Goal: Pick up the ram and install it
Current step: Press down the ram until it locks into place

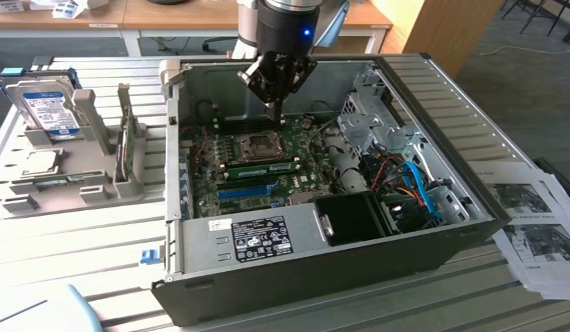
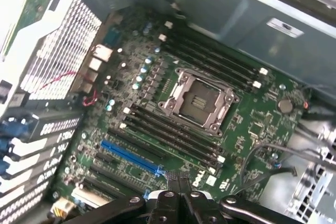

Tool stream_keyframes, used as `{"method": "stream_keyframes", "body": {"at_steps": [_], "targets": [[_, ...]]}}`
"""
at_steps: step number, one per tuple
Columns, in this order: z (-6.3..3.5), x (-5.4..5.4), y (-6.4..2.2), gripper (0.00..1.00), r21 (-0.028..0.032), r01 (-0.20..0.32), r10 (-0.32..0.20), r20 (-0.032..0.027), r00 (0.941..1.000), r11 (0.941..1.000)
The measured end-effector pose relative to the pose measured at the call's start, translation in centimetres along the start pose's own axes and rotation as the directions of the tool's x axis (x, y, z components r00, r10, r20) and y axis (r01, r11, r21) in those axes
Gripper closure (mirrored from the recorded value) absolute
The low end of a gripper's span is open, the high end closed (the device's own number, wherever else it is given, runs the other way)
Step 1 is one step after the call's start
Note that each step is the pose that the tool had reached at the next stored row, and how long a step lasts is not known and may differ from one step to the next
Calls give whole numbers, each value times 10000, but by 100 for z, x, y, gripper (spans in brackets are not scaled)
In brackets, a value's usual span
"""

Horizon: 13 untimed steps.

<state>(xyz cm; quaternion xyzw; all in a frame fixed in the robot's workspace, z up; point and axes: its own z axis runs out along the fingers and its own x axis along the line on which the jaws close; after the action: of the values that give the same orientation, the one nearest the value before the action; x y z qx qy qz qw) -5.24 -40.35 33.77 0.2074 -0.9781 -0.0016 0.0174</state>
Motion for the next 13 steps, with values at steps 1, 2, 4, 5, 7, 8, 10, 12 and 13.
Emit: {"method": "stream_keyframes", "body": {"at_steps": [1, 2, 4, 5, 7, 8, 10, 12, 13], "targets": [[0, 0, 0, 91, -6, -171, 171, 2, 9999, 9999], [0, 0, 0, 91, -12, -341, 341, 3, 9994, 9994], [0, 0, 0, 91, -23, -681, 681, 6, 9977, 9977], [0, 0, 0, 91, -29, -852, 852, 7, 9964, 9964], [0, 0, 0, 91, -41, -1197, 1197, 10, 9928, 9928], [0, 0, 0, 91, -47, -1366, 1366, 11, 9906, 9906], [0, 0, 0, 91, -59, -1713, 1713, 13, 9852, 9852], [0, 0, 0, 91, -71, -2048, 2048, 14, 9788, 9788], [0, 0, 0, 91, -77, -2214, 2214, 14, 9752, 9752]]}}
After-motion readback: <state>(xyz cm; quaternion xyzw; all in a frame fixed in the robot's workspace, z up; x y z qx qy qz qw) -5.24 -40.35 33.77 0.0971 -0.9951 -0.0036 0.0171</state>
